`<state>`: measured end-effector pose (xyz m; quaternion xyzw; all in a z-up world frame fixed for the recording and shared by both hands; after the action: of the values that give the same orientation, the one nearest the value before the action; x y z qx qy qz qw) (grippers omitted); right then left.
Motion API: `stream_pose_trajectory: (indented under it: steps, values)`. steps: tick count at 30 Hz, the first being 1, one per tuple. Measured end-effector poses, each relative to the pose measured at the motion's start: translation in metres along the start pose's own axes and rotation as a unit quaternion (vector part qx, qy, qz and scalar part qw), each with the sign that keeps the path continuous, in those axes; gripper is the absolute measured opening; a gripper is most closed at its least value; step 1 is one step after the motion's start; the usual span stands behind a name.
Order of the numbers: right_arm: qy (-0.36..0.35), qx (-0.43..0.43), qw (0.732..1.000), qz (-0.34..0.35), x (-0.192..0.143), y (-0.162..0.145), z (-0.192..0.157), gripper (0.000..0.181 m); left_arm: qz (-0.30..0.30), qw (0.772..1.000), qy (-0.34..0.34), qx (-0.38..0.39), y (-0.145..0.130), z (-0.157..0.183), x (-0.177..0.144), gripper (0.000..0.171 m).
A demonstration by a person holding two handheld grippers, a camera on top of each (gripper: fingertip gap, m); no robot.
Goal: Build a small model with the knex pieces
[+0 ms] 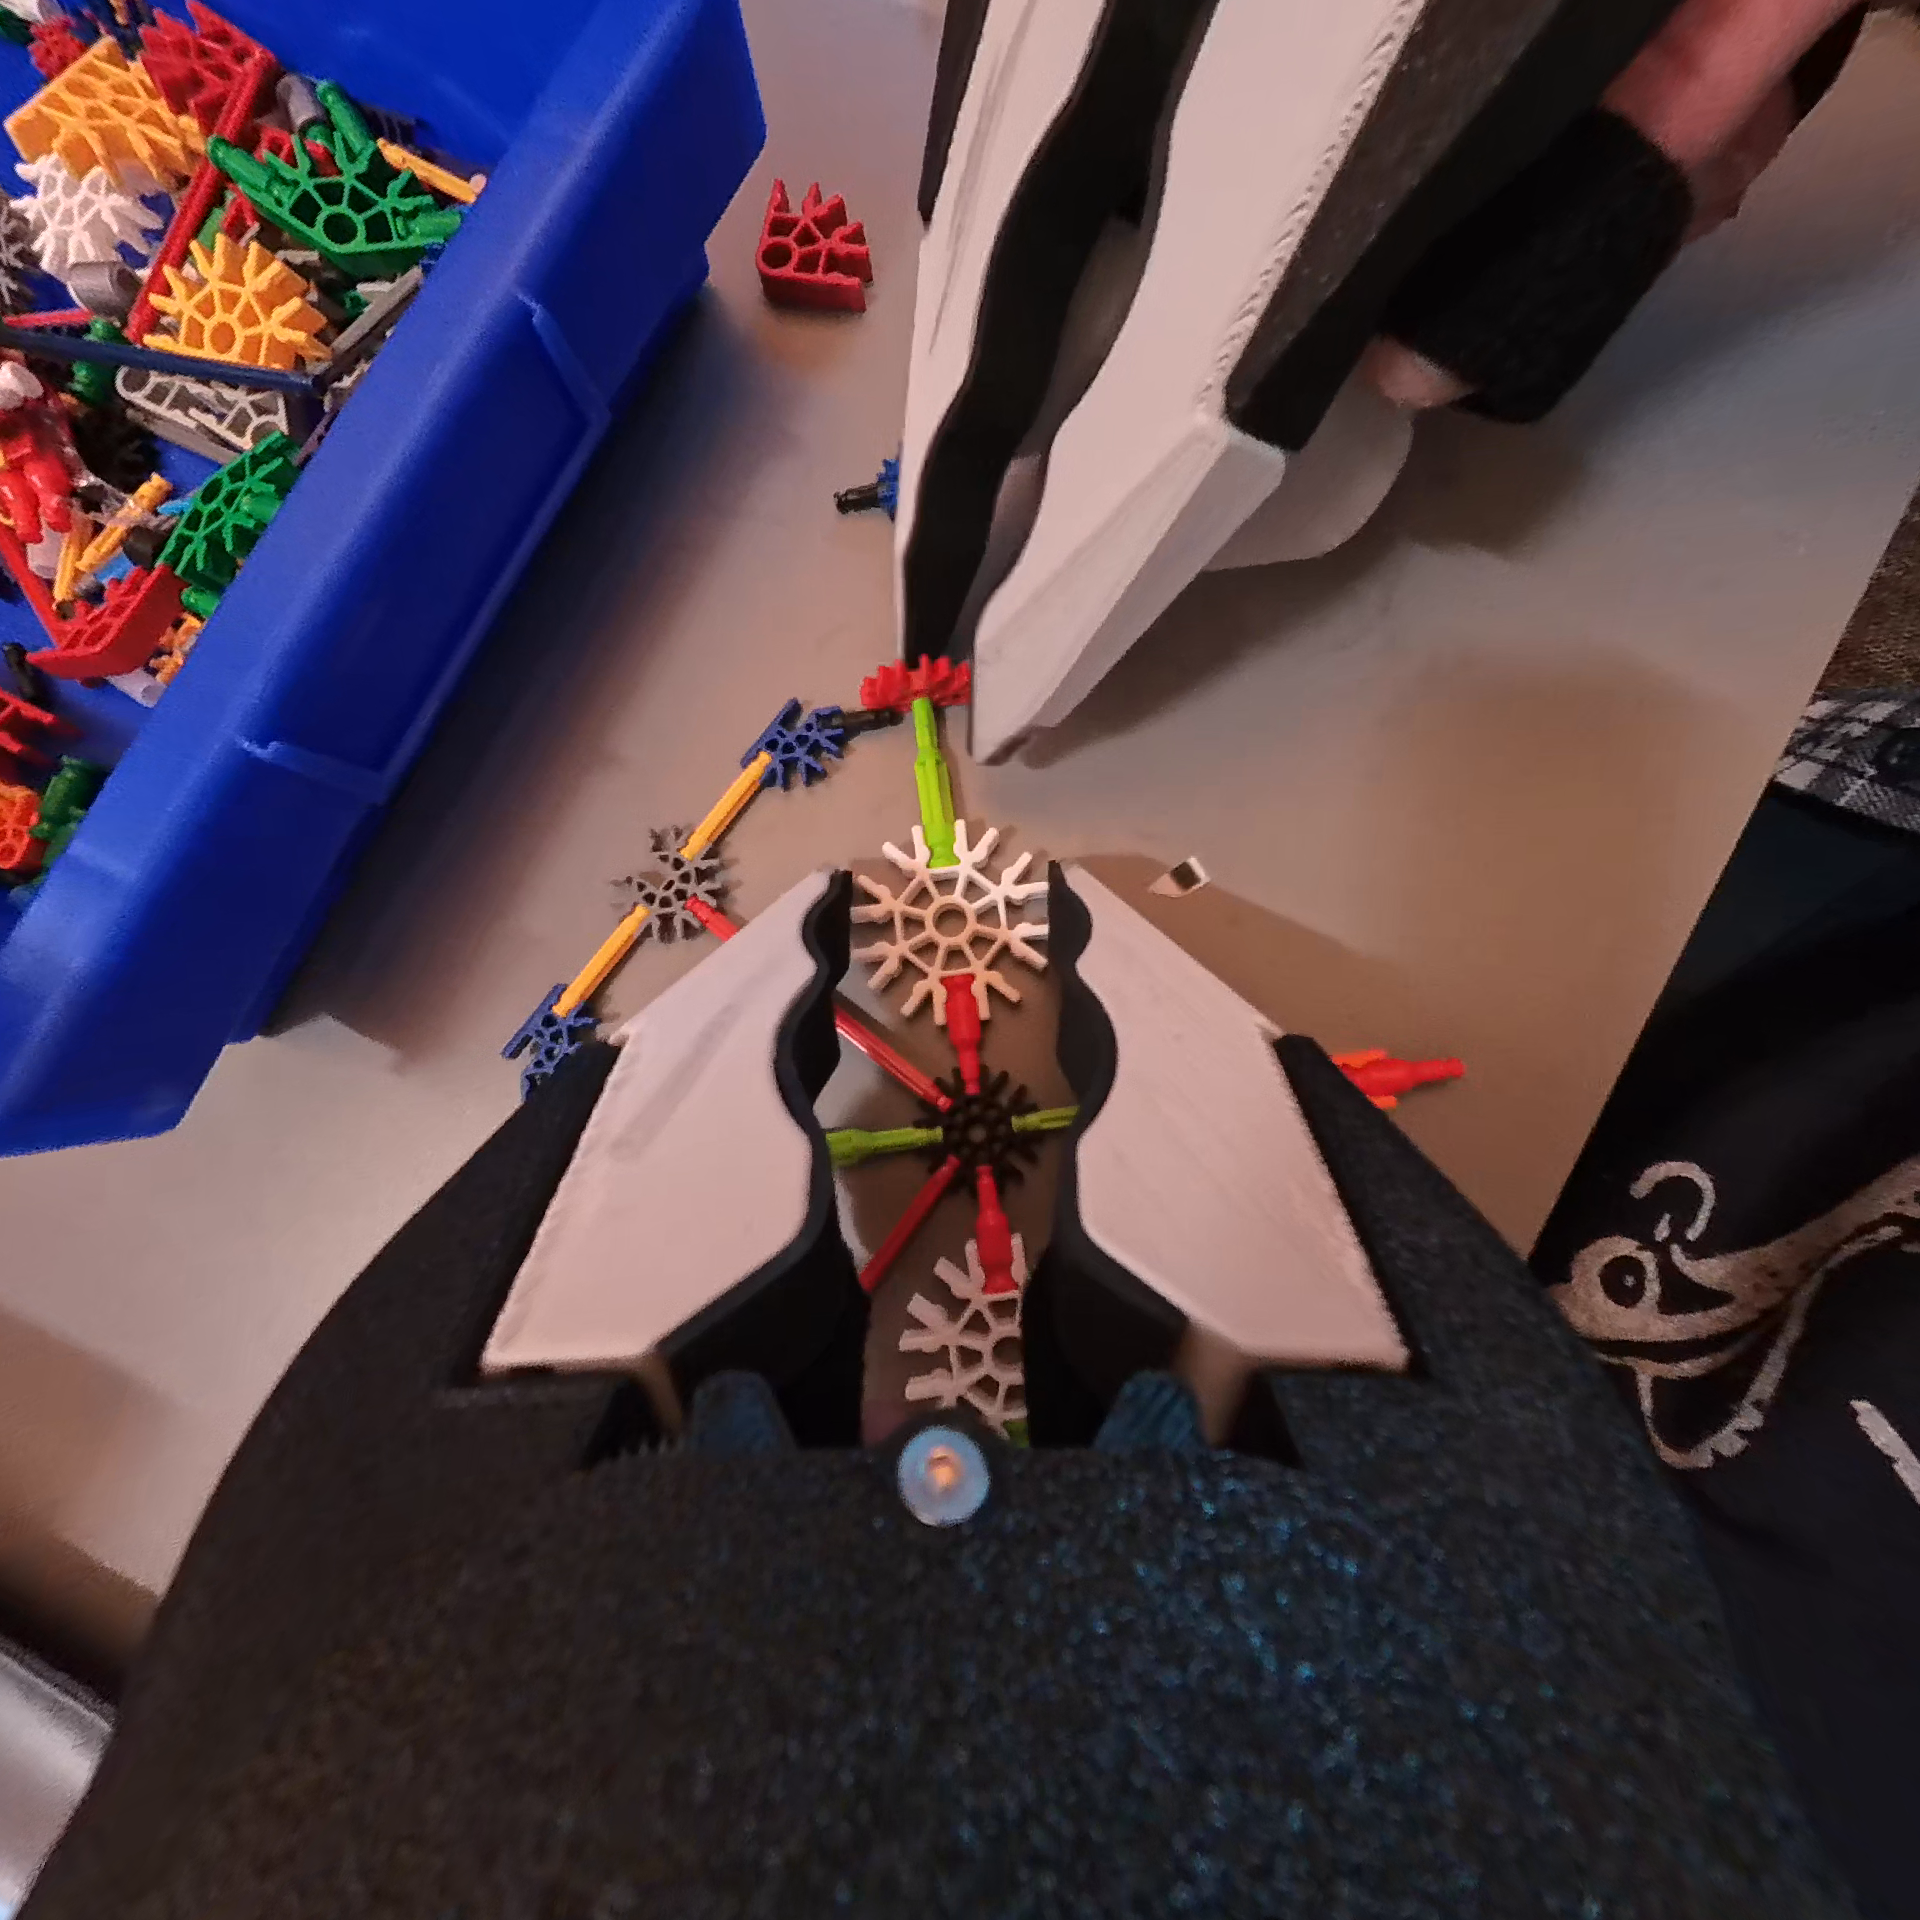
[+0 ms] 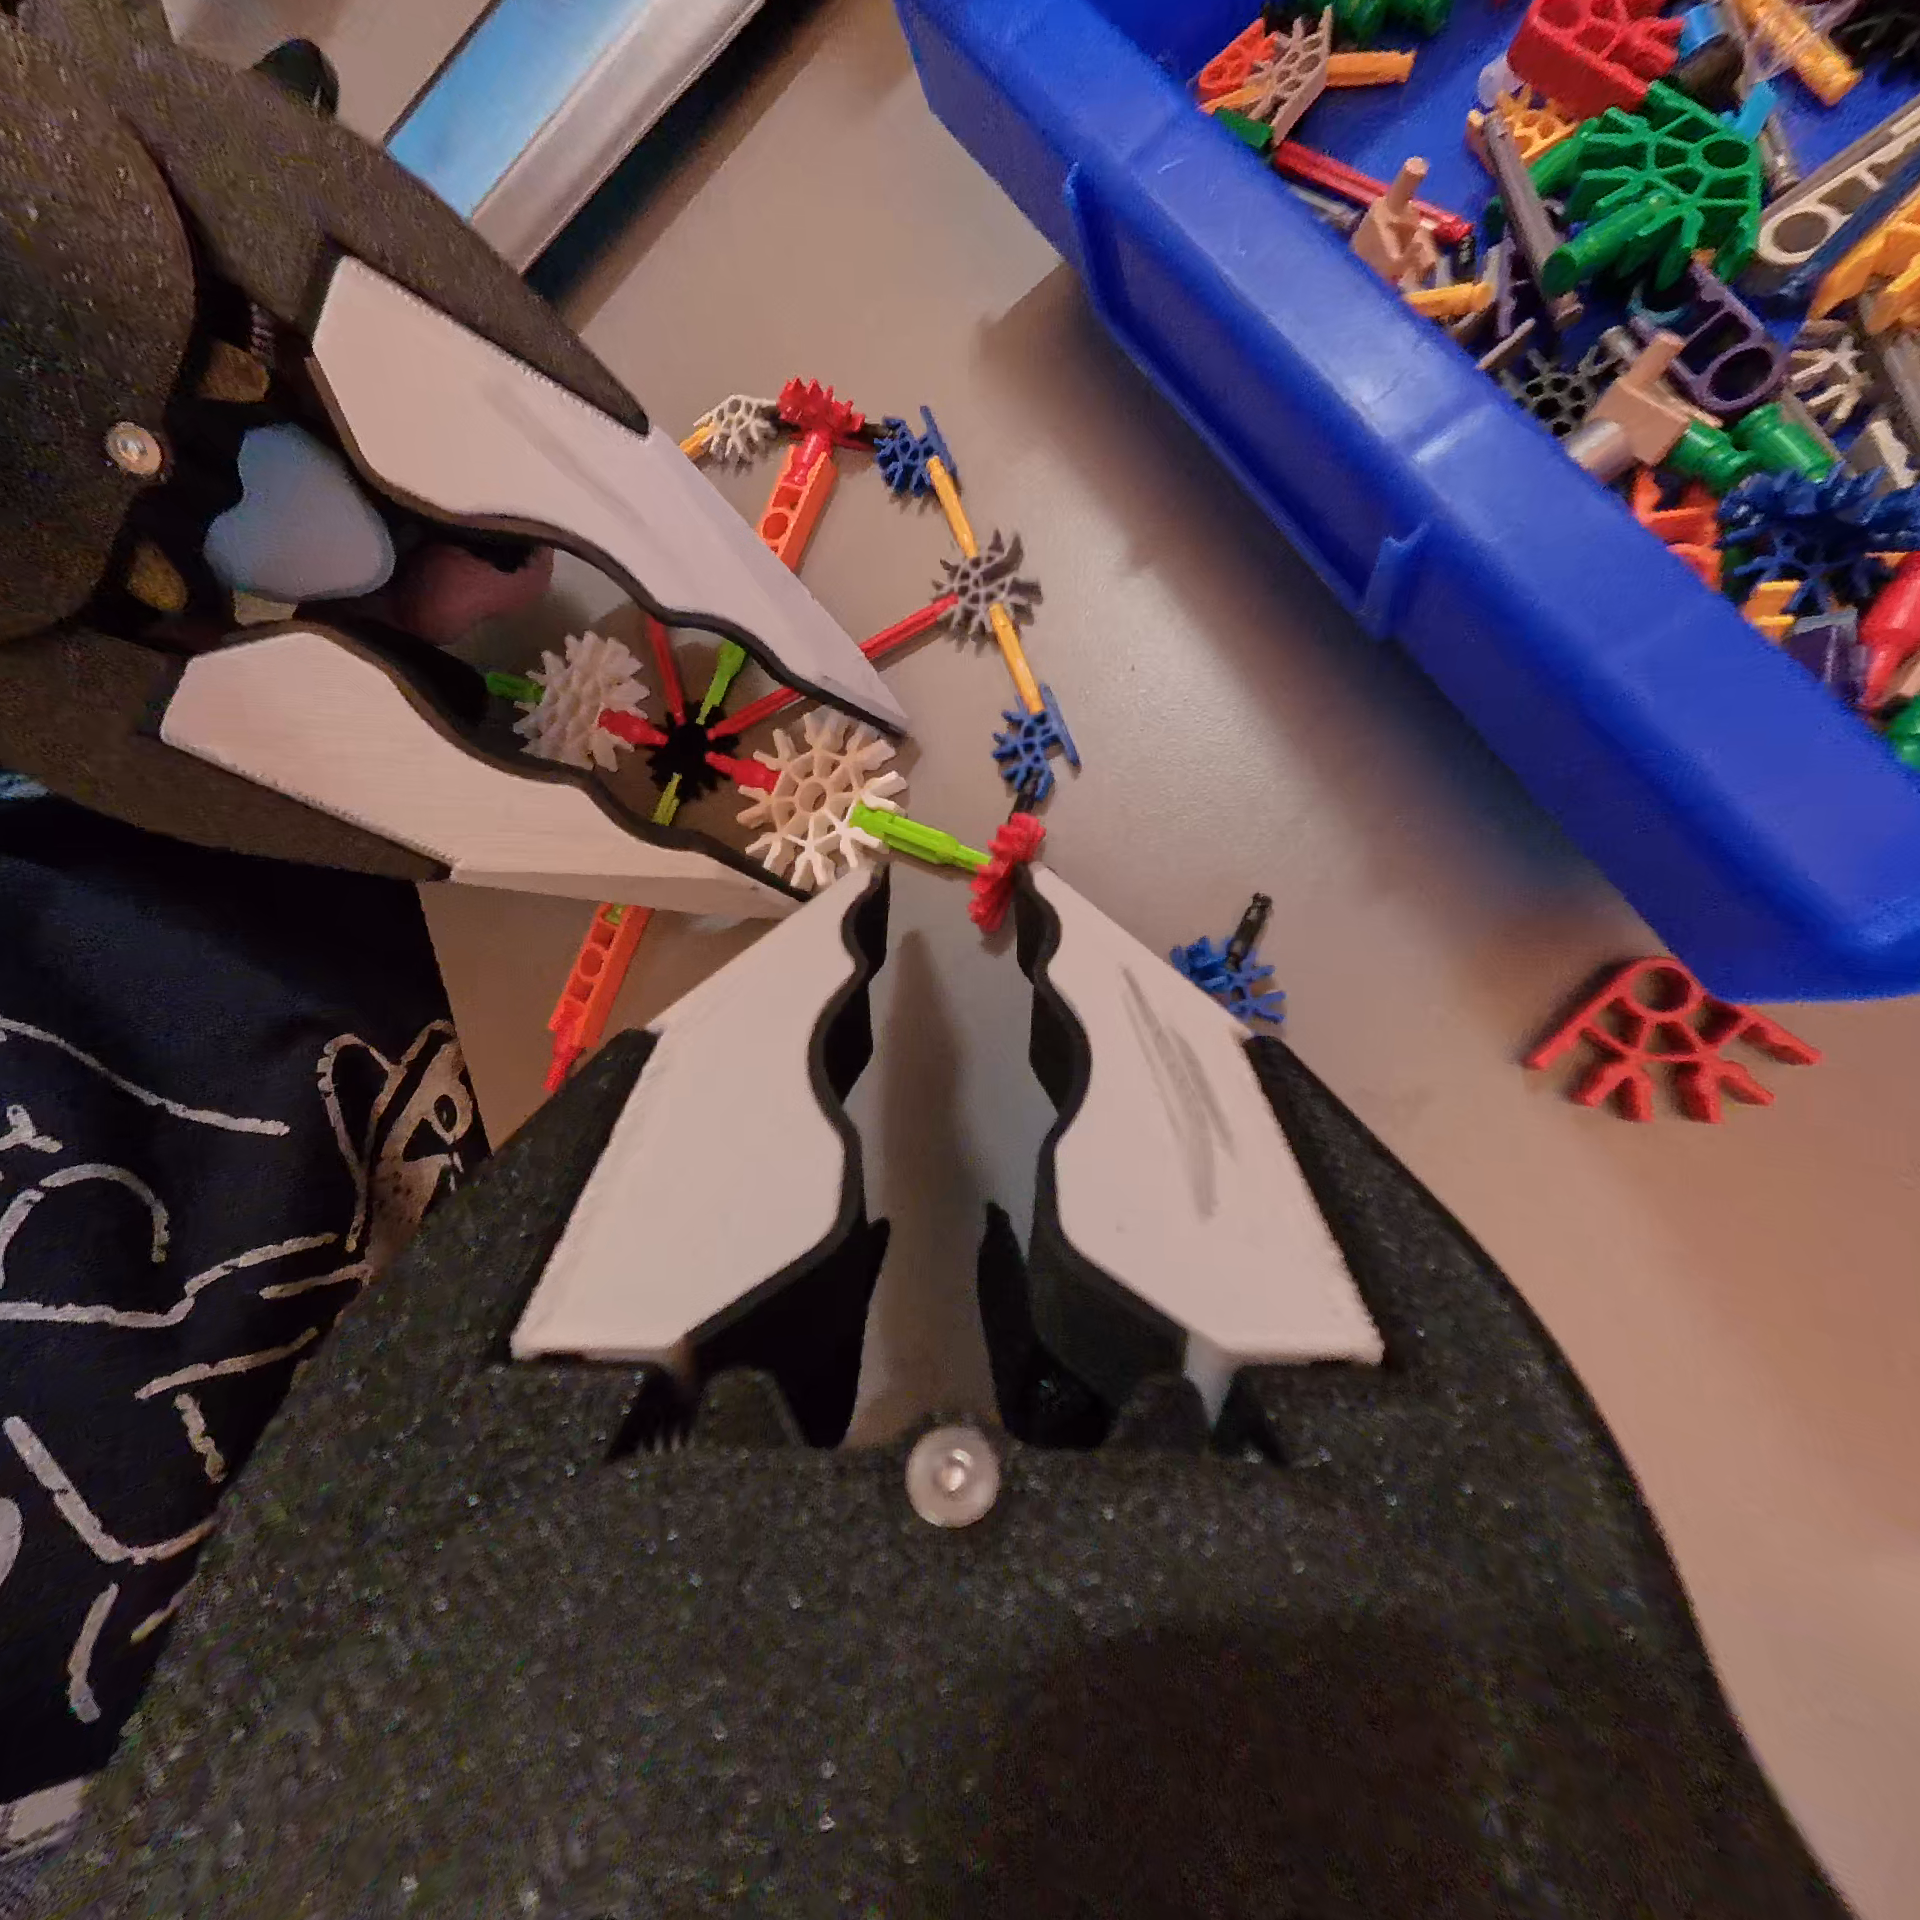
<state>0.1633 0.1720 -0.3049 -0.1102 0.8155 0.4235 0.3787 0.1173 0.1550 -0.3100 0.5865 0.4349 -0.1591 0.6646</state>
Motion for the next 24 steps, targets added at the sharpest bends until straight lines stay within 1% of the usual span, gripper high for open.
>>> stream_pose_trajectory:
  steps: [5, 10, 12, 17, 24]
  values:
    - [-0.007, 0.012, 1.000, 0.002, -0.002, 0.003, 0.000, 0.023, 0.003, 1.000, 0.001, -0.003, 0.000, 0.001, 0.001, 0.037]
    - [-0.043, 0.026, 0.999, -0.007, -0.002, 0.006, 0.006, 0.022, 0.006, 1.000, 0.001, -0.003, 0.001, 0.002, 0.001, 0.037]
    - [-0.051, 0.028, 0.998, -0.014, 0.000, 0.006, 0.007, 0.018, 0.008, 1.000, 0.000, -0.004, 0.001, 0.002, 0.001, 0.037]
    - [-0.102, 0.015, 0.994, -0.040, 0.003, 0.005, 0.012, 0.004, 0.013, 1.000, -0.003, -0.003, 0.003, 0.005, 0.002, 0.037]
    - [-0.149, -0.010, 0.987, -0.063, 0.004, 0.005, 0.011, 0.004, 0.018, 1.000, -0.004, -0.003, 0.004, 0.007, 0.004, 0.035]
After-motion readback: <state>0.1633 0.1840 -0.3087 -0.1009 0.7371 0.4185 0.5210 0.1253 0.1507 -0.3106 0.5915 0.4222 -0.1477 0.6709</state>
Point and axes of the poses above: each gripper's, where its closed fingertips meet, x out along the fingers, y out of its top, z = x × y across the jaws, the point moved 2 cm from there along -x, back along the fingers, and after that the axes turned 1 degree about -z, right-handed, at the moved point
